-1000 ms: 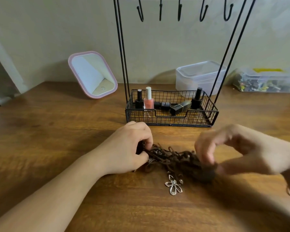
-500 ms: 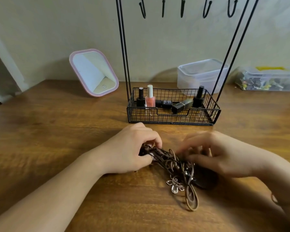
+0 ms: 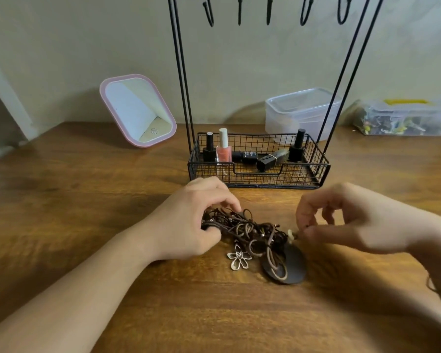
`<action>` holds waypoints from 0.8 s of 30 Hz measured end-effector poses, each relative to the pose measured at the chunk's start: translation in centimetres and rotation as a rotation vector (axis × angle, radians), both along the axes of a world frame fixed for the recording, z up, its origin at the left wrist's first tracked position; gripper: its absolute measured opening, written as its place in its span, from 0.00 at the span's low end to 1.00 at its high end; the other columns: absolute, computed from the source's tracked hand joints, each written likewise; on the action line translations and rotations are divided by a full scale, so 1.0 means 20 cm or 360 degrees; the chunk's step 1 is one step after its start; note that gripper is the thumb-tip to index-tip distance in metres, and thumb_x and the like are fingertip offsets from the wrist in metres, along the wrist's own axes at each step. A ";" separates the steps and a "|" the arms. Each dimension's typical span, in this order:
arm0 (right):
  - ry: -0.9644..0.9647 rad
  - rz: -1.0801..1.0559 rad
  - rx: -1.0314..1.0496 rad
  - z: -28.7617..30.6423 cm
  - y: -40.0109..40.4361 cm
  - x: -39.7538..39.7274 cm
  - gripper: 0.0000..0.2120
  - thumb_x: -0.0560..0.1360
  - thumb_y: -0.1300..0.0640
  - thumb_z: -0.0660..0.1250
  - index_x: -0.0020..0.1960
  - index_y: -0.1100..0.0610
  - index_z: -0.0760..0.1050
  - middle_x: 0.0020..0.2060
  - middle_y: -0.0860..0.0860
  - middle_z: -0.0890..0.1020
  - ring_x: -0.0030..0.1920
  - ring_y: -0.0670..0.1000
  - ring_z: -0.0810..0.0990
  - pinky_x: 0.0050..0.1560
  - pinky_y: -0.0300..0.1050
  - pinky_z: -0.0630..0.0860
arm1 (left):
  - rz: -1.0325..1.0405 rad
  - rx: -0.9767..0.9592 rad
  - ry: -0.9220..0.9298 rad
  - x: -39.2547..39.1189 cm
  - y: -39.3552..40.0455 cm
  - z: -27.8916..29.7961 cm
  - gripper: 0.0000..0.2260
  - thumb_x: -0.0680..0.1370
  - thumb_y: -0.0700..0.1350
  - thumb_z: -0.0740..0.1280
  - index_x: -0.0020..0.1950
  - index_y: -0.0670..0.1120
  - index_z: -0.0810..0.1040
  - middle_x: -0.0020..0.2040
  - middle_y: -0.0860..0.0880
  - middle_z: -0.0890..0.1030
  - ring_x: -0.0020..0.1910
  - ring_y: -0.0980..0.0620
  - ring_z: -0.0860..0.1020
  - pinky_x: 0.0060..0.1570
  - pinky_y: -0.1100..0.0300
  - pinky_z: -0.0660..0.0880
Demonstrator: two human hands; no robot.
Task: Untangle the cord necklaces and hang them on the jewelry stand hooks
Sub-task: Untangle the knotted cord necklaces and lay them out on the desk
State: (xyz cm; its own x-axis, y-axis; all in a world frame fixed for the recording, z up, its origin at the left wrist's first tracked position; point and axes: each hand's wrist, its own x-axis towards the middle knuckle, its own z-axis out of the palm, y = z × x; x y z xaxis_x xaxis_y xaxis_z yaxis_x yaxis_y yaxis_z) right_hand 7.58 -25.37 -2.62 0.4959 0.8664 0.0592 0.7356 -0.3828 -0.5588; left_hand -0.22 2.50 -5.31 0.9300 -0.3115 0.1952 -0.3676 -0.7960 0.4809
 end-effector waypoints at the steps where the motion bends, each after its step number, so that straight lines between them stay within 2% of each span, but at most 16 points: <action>1: -0.0074 0.0001 -0.0087 -0.01 0.00 0.00 0.09 0.74 0.60 0.73 0.44 0.46 0.79 0.40 0.44 0.82 0.43 0.47 0.81 0.41 0.37 0.74 | -0.0057 -0.0060 0.0007 -0.01 -0.01 0.00 0.18 0.71 0.38 0.66 0.55 0.57 0.79 0.55 0.62 0.74 0.63 0.59 0.71 0.63 0.66 0.67; 3: -0.0208 -0.0037 -0.0151 -0.03 0.01 -0.01 0.05 0.74 0.55 0.72 0.47 0.45 0.80 0.40 0.42 0.82 0.44 0.45 0.80 0.41 0.32 0.72 | -0.0126 -0.0138 -0.0084 -0.01 -0.03 -0.01 0.14 0.71 0.40 0.66 0.54 0.54 0.79 0.54 0.61 0.75 0.62 0.56 0.72 0.62 0.67 0.66; 6: -0.0424 -0.0208 0.0118 -0.03 0.07 -0.05 0.05 0.75 0.47 0.68 0.48 0.45 0.81 0.39 0.40 0.81 0.44 0.45 0.79 0.40 0.32 0.72 | -0.0122 -0.0084 -0.0268 -0.01 -0.07 -0.04 0.06 0.76 0.49 0.68 0.51 0.54 0.81 0.49 0.61 0.78 0.56 0.56 0.74 0.56 0.65 0.70; 8: -0.0419 -0.0273 0.0290 -0.04 0.14 -0.10 0.07 0.75 0.45 0.66 0.47 0.46 0.81 0.38 0.40 0.80 0.42 0.46 0.78 0.38 0.34 0.73 | -0.0097 -0.0061 -0.0262 -0.01 -0.09 -0.06 0.05 0.77 0.49 0.69 0.53 0.53 0.81 0.47 0.61 0.78 0.54 0.57 0.74 0.53 0.65 0.70; 11: -0.0371 -0.0333 0.0122 -0.09 0.22 -0.14 0.10 0.72 0.41 0.66 0.48 0.43 0.81 0.39 0.38 0.78 0.42 0.41 0.77 0.38 0.37 0.75 | -0.0046 -0.0040 -0.0242 0.00 -0.12 -0.07 0.09 0.77 0.46 0.70 0.57 0.53 0.82 0.46 0.61 0.78 0.52 0.59 0.73 0.52 0.69 0.69; 14: -0.0240 -0.0368 0.0008 -0.12 0.22 -0.13 0.09 0.71 0.43 0.71 0.49 0.43 0.82 0.41 0.40 0.80 0.42 0.42 0.77 0.41 0.43 0.78 | 0.0000 -0.0030 -0.0172 -0.01 -0.11 -0.07 0.12 0.77 0.44 0.70 0.59 0.55 0.82 0.41 0.59 0.77 0.49 0.58 0.73 0.50 0.68 0.70; 17: -0.0198 -0.0389 -0.0028 -0.10 0.21 -0.12 0.08 0.70 0.45 0.73 0.49 0.44 0.83 0.40 0.41 0.81 0.41 0.42 0.78 0.41 0.43 0.78 | 0.0025 -0.0021 -0.0129 -0.01 -0.11 -0.06 0.09 0.76 0.45 0.70 0.53 0.57 0.81 0.37 0.57 0.76 0.47 0.58 0.73 0.48 0.63 0.72; 24: -0.0233 -0.0443 -0.0046 -0.11 0.22 -0.13 0.06 0.71 0.43 0.71 0.44 0.43 0.83 0.39 0.39 0.81 0.41 0.42 0.78 0.41 0.47 0.79 | 0.0007 -0.0038 -0.0187 -0.02 -0.11 -0.05 0.06 0.74 0.45 0.72 0.42 0.55 0.78 0.39 0.57 0.75 0.46 0.56 0.74 0.44 0.64 0.71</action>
State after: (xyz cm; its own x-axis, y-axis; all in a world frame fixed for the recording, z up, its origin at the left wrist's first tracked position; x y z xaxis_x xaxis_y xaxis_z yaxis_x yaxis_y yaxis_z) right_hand 5.06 -20.97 -4.74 0.7021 0.7011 0.1244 0.6722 -0.5949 -0.4407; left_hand -0.61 0.21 -6.27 0.9015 -0.3016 0.3103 -0.4191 -0.7867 0.4532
